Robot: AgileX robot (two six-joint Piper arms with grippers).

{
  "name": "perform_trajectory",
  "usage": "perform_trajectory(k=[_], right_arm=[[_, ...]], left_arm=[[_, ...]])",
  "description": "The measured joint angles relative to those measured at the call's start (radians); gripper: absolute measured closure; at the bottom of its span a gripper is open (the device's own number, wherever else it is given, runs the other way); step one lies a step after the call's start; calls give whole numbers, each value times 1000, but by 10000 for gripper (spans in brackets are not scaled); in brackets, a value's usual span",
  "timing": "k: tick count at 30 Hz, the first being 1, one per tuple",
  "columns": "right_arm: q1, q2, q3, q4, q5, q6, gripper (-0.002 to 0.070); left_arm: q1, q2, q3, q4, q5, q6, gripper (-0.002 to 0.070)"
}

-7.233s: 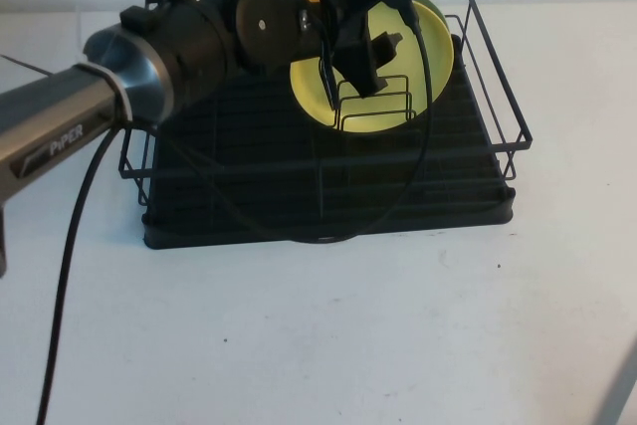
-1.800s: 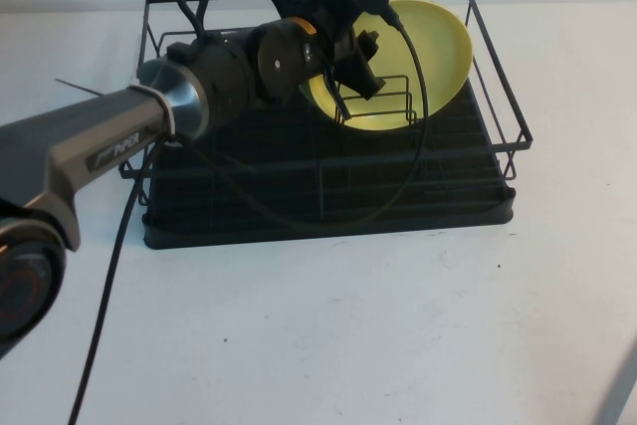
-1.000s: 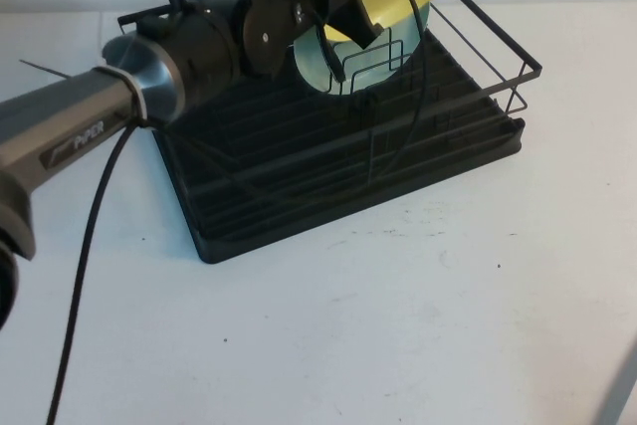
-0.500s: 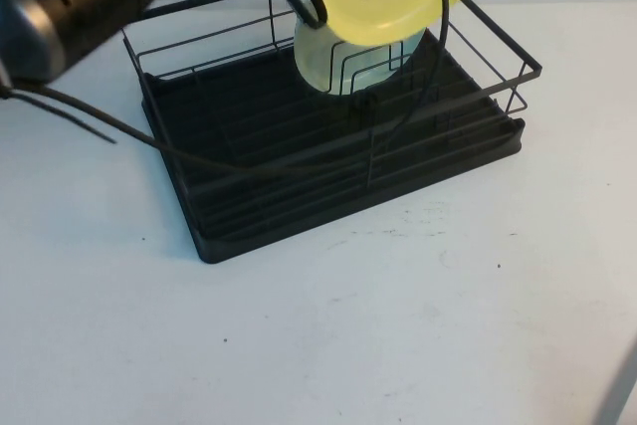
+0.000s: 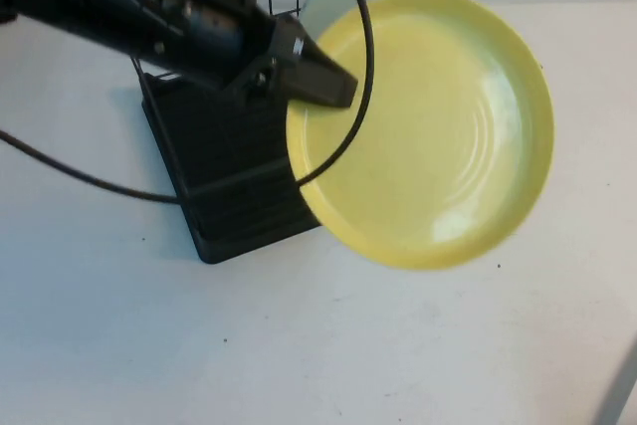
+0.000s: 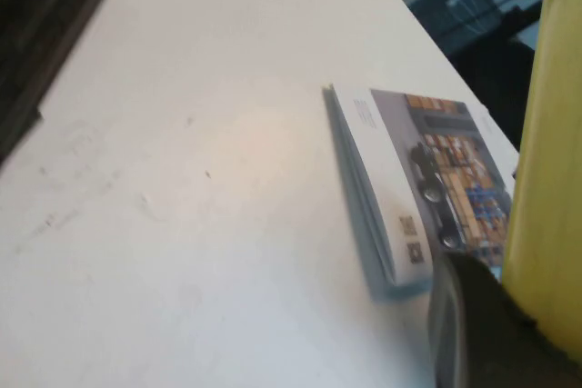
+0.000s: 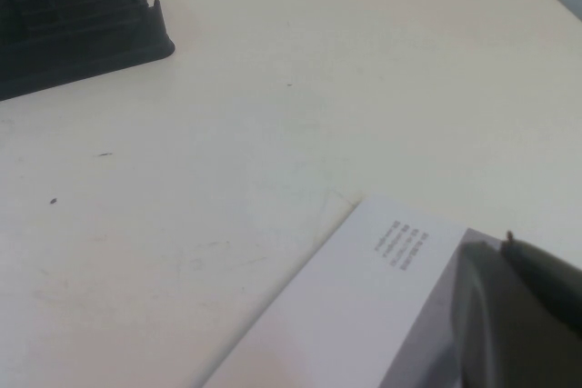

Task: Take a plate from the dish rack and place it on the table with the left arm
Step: Place the plate from the table

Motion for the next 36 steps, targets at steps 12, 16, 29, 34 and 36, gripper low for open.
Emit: perform_trajectory(k=[12,16,29,34,36], right_arm=[[0,0,0,0,0,0,696],[0,0,0,0,0,0,696],[0,0,0,0,0,0,696],[0,0,0,0,0,0,696],[0,0,0,0,0,0,696]], left_arm=[[12,-34,683,-201,-254,200,601],[37,-24,772,-246,-387,229,601],[48,103,781,-389,-477,423,512],[50,95,781,-365,-545,453,263],[50,75,783,-341,-551,456,216]])
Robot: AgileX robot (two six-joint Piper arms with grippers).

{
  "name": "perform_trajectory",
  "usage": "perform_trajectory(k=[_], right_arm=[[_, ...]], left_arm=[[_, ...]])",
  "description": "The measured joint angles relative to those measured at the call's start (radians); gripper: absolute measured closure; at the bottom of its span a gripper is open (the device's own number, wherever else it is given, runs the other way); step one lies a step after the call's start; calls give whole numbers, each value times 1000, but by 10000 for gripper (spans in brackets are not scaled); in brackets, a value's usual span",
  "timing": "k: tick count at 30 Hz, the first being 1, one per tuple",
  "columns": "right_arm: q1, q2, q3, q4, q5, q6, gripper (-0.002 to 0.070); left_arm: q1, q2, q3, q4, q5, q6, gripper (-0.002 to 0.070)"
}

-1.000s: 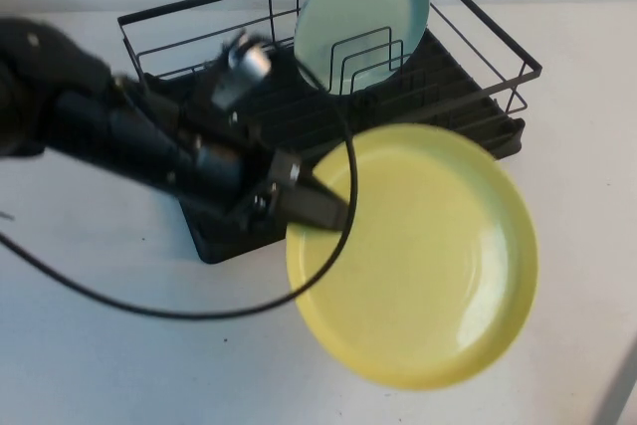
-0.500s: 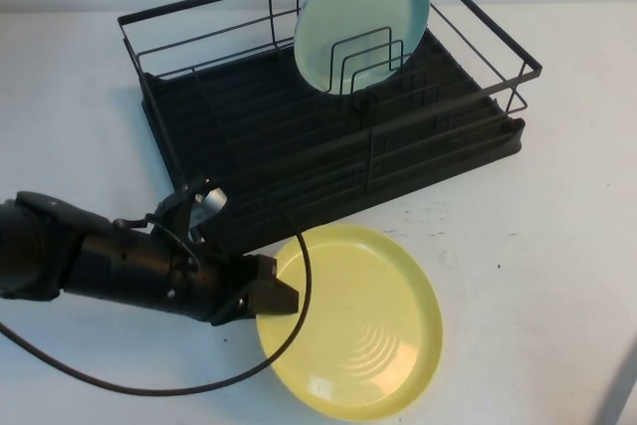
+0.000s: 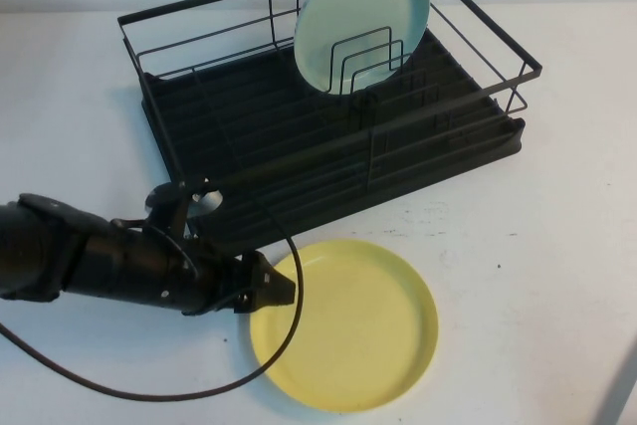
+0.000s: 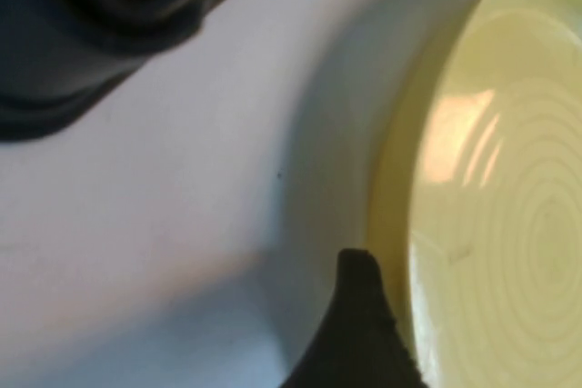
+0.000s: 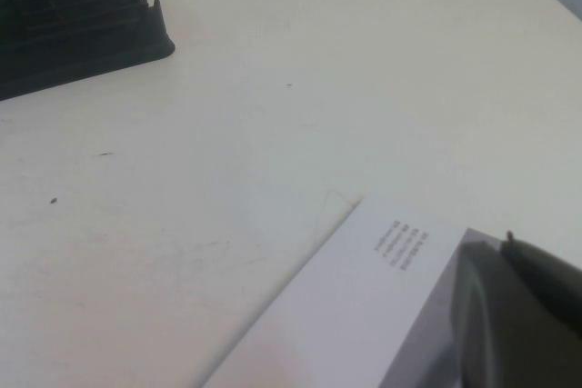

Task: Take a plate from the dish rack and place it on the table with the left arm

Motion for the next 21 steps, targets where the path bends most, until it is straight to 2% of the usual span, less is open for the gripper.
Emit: perform_trajectory(k=[3,6,8,11,13,16,21], right_arm=[[0,0,0,0,0,0,696],[0,0,0,0,0,0,696],[0,0,0,0,0,0,696],[0,0,0,0,0,0,696],[0,0,0,0,0,0,696],[0,0,0,0,0,0,696],[0,0,0,0,0,0,696]], left_arm=[[0,-55,0,36,-11,1,191],[0,-155,0,91,-41,-11,217],[0,-234,0,149,-51,-19,287],[0,-369,0,245,-51,-43,510],[0,-462,2,315,-48,-70,606],[0,-590,21,388,-56,-133,655],[0,-771,107,462,-66,-200,673]])
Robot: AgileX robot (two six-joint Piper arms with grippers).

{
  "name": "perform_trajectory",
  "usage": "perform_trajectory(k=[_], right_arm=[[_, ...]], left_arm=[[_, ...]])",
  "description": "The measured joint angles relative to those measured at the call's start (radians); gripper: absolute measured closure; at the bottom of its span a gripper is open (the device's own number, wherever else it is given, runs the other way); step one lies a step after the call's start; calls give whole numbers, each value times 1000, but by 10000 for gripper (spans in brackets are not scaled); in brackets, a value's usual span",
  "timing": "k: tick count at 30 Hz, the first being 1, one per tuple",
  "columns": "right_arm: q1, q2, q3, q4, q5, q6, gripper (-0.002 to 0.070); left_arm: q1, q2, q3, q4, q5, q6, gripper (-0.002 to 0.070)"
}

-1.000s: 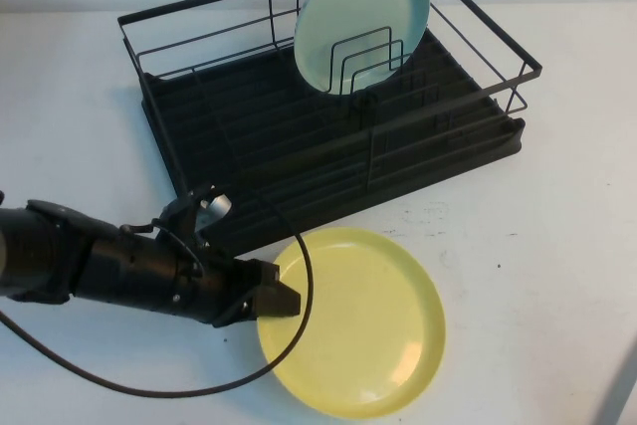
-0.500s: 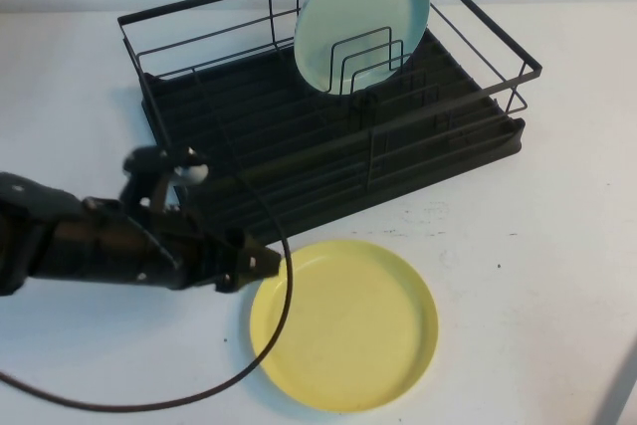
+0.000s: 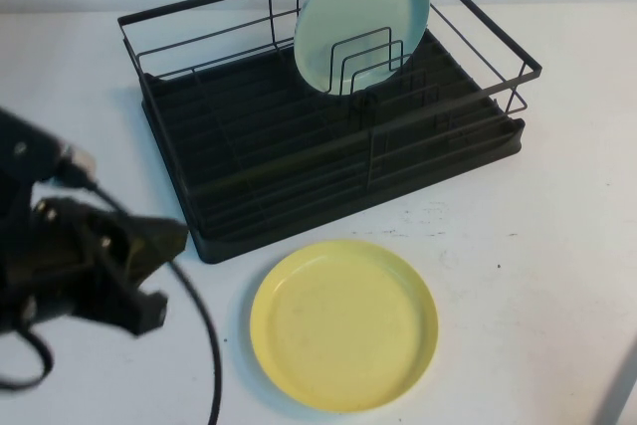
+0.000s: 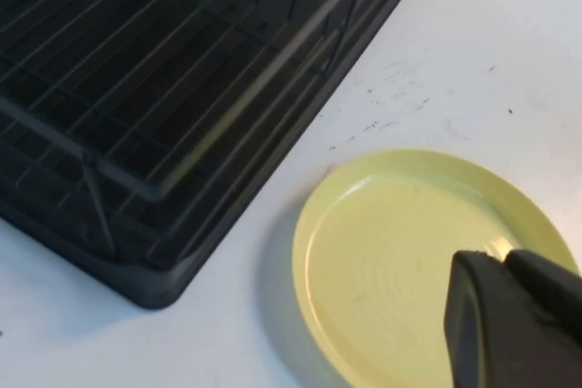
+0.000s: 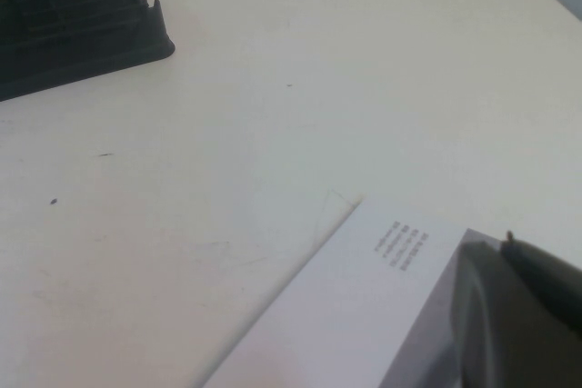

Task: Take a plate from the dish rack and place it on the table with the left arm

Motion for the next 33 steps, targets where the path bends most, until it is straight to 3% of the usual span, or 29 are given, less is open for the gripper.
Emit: perform_trajectory(k=[9,19,24,27,33], right_arm=[[0,0,0,0,0,0,696],[0,0,0,1,0,0,696],[0,0,0,1,0,0,696],[0,0,0,1,0,0,696],[0,0,0,4,0,0,696]], left_arm=[[0,-347,151,192,35,-165,676],[0,-609,175,645,19,-716,676],[7,-730,315,826,-105,-912,676],[48,-810,448,899,-213,-1006,676],[192,-954,635,903,-267,-1038,676]])
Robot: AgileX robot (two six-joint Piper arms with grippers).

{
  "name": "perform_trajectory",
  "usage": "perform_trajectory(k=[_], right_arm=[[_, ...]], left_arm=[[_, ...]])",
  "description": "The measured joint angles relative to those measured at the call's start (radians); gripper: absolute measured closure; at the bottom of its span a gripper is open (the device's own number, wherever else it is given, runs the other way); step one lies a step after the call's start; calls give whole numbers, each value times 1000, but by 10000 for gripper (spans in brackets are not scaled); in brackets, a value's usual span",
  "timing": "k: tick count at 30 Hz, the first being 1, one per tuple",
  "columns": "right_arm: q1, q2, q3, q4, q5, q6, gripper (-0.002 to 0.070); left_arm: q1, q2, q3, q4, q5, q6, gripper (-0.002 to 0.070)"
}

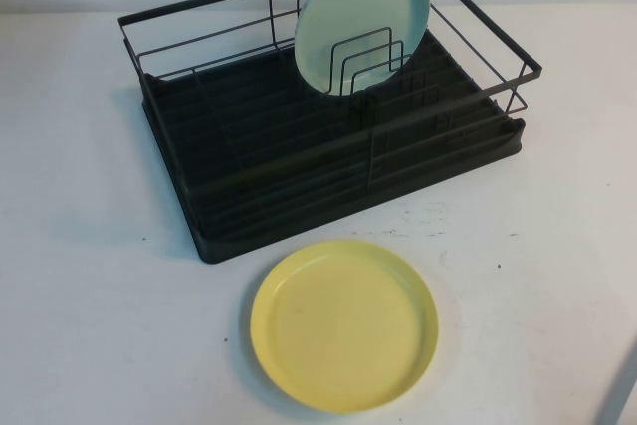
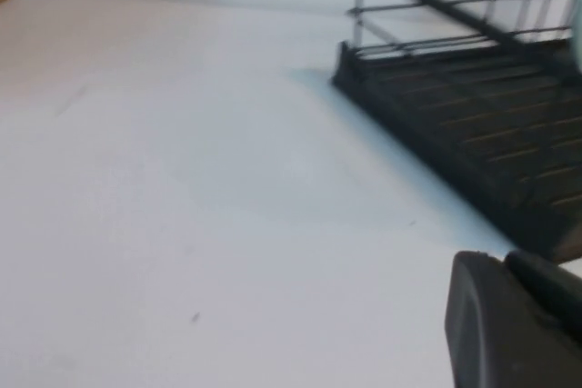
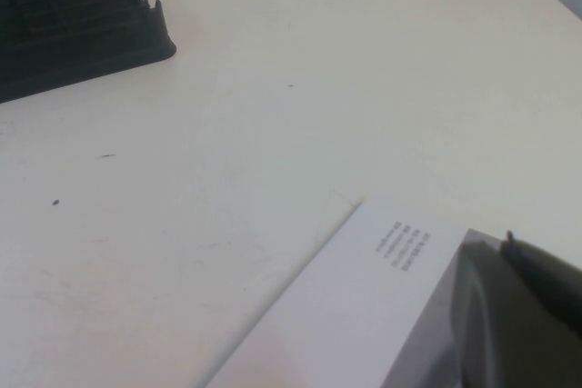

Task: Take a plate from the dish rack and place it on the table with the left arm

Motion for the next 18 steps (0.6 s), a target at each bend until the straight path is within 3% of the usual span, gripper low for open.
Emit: perform_trajectory(k=[4,18], right_arm=[[0,0,0,2,0,0,696],[0,0,0,1,0,0,696]], left_arm=[[41,-14,71,-2,-5,-2,676],[10,-14,78,-9,34,86,676]])
